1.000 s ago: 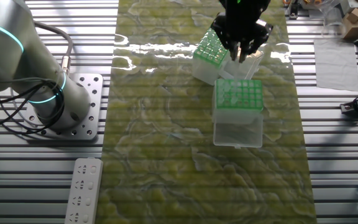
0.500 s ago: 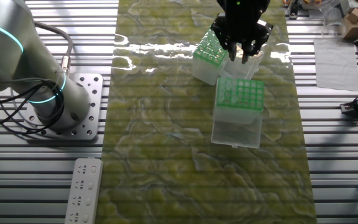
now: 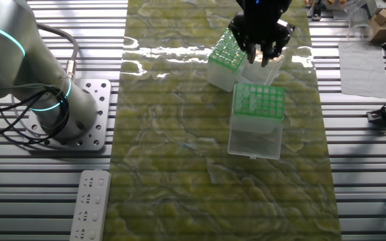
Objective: Transfer all large pipette tips from one holder to another
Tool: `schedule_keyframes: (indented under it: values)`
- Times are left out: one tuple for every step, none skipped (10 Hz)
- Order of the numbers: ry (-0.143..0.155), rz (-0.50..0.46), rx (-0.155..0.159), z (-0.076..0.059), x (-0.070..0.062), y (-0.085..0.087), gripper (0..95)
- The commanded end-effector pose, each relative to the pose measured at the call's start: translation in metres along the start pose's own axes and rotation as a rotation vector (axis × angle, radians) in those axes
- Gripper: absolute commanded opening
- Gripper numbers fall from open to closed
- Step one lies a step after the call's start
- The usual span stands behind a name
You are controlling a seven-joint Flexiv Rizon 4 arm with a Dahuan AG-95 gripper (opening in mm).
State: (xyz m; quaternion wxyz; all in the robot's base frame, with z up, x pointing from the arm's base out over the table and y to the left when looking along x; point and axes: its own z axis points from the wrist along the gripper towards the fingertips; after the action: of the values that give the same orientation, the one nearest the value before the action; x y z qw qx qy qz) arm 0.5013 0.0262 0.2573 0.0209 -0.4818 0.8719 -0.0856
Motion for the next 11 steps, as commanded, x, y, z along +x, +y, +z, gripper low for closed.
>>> schedule_keyframes:
  values:
    - [0.008,0.328,-0.075,0.01,-0.03,0.021,19.0]
    - [0.022,0.455,-0.127,0.015,-0.047,0.034,19.0]
    - [0.029,0.525,-0.158,0.02,-0.059,0.045,19.0]
    - [0.031,0.605,-0.185,0.025,-0.071,0.057,19.0]
    - [0.031,0.664,-0.199,0.029,-0.08,0.066,19.0]
    - [0.029,0.724,-0.212,0.035,-0.09,0.075,19.0]
    - [0.025,0.78,-0.227,0.041,-0.097,0.081,19.0]
    - [0.017,0.845,-0.251,0.047,-0.103,0.087,19.0]
    - [0.011,0.885,-0.266,0.05,-0.105,0.091,19.0]
    - [0.001,0.936,-0.291,0.052,-0.108,0.097,19.0]
    - [-0.008,0.973,-0.316,0.052,-0.109,0.1,19.0]
